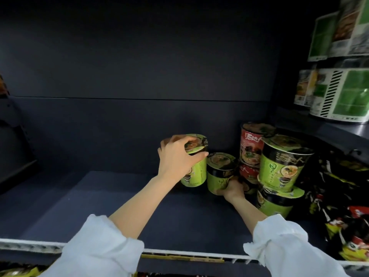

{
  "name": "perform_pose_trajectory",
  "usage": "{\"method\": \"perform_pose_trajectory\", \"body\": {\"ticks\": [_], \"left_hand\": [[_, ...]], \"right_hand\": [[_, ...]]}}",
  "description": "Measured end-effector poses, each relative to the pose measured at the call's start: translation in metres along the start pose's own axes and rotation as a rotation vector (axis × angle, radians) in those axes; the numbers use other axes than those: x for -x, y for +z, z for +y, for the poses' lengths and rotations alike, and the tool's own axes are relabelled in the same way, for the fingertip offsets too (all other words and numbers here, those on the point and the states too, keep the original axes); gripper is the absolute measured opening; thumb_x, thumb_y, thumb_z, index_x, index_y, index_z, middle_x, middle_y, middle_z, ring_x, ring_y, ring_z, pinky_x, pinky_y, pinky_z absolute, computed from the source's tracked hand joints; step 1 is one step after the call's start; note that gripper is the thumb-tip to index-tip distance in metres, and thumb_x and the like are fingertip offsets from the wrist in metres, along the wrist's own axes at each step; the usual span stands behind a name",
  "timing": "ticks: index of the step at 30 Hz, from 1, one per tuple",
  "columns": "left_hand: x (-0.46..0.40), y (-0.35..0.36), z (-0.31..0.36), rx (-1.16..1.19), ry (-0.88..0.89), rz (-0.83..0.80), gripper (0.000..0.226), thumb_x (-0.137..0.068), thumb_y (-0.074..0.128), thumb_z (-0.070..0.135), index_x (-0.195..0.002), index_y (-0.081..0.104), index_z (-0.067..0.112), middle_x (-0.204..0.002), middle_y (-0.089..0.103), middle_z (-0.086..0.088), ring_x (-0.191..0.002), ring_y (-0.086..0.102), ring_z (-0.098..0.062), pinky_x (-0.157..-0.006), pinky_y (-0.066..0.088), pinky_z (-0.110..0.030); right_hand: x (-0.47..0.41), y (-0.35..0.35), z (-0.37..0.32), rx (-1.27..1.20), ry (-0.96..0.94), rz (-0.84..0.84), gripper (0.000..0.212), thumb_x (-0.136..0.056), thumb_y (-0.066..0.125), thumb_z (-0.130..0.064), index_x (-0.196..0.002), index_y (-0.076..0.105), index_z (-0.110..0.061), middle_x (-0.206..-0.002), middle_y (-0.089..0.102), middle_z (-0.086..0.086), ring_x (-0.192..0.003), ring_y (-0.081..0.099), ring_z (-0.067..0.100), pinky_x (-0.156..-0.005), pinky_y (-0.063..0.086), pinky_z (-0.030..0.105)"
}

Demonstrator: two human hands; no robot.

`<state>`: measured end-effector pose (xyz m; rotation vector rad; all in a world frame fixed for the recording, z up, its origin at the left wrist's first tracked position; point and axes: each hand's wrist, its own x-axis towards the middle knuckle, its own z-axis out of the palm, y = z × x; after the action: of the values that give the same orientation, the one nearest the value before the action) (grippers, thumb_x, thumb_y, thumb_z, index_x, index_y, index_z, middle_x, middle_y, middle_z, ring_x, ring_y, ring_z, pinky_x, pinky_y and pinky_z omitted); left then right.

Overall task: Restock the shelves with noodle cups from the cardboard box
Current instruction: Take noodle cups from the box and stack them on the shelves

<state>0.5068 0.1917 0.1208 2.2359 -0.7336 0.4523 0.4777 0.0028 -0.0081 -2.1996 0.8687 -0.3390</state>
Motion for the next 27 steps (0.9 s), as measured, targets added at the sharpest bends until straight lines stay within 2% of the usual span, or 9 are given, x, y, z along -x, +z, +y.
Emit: {"method": "perform_pose_trajectory", "body": {"ticks": [6,16,19,23,27], "left_hand": [[-0.033,0.014,0.026,0.089,0.027,0.023,0.051,-0.071,0.068,0.06,-0.116,0.06,0.037,-0.127,0.054,0.008,-0.121,0.04,-0.025,-0.098,0.031,-0.034],[-0.064,0.069,0.058,0.063,0.102,-0.113,0.053,-0.074,0.068,0.058,-0.121,0.06,0.033,-0.134,0.051,0.004,-0.131,0.032,-0.032,-0.102,0.029,-0.042],[-0.07,0.074,0.063,-0.018,0.154,-0.169,0.056,-0.076,0.065,0.058,-0.126,0.057,0.034,-0.138,0.049,0.003,-0.135,0.027,-0.033,-0.106,0.027,-0.044],[-0.074,0.063,0.055,-0.213,0.257,-0.26,0.065,-0.079,0.06,0.053,-0.139,0.04,0.039,-0.145,0.039,0.002,-0.138,0.024,-0.029,-0.109,0.021,-0.045],[-0.073,0.061,0.055,-0.403,0.332,-0.164,0.065,-0.083,0.057,0.054,-0.142,0.039,0.032,-0.135,0.04,-0.001,-0.127,0.034,-0.023,-0.105,0.027,-0.039]], "right_hand": [[-0.007,0.001,0.001,-0.014,-0.012,-0.009,0.08,-0.067,0.084,-0.019,-0.131,0.04,-0.001,-0.134,0.052,0.015,-0.125,0.048,0.029,-0.097,0.04,0.028],[-0.012,0.003,0.009,-0.065,-0.019,0.0,0.078,-0.066,0.084,-0.015,-0.13,0.04,-0.003,-0.135,0.05,0.014,-0.127,0.047,0.027,-0.102,0.037,0.029],[-0.011,0.002,0.01,-0.057,-0.022,-0.01,0.072,-0.068,0.083,-0.015,-0.126,0.042,-0.003,-0.132,0.051,0.013,-0.125,0.048,0.026,-0.099,0.038,0.027],[-0.012,0.0,0.009,-0.046,-0.023,-0.024,0.067,-0.068,0.083,-0.014,-0.122,0.044,-0.002,-0.13,0.052,0.013,-0.122,0.049,0.025,-0.096,0.038,0.024],[-0.01,-0.002,0.008,-0.05,-0.043,-0.051,0.071,-0.07,0.081,-0.013,-0.128,0.04,-0.001,-0.134,0.049,0.014,-0.126,0.046,0.025,-0.099,0.037,0.025]]}}
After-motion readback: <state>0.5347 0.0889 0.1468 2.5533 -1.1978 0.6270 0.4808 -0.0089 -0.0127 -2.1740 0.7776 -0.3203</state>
